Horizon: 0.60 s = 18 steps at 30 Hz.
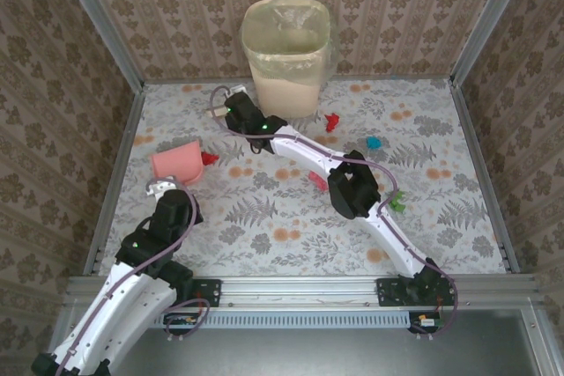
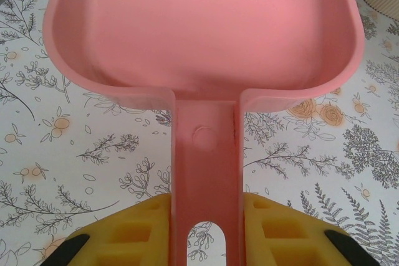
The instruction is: Sweep away the paper scraps from the table
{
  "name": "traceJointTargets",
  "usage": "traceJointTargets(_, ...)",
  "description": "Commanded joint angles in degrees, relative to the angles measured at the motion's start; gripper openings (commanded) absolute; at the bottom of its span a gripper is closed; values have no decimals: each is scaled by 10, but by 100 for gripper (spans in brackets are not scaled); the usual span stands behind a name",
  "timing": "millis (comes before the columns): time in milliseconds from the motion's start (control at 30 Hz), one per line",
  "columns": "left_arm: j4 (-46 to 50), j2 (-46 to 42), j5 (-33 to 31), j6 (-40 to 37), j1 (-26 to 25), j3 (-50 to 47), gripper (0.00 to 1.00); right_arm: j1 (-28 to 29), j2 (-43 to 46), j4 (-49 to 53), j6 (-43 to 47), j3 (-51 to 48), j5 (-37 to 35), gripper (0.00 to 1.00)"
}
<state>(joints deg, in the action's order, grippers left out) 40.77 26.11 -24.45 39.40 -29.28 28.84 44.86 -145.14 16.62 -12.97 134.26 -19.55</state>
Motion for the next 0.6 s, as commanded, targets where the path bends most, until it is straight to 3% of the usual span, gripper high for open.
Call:
traceJointTargets(0, 2, -8, -2, 3, -3, -4, 0, 3, 13, 11, -21, -10, 17, 0)
traceJointTargets(567, 7, -31, -17, 2, -3, -8, 0, 20, 274, -144, -116, -456, 42, 0)
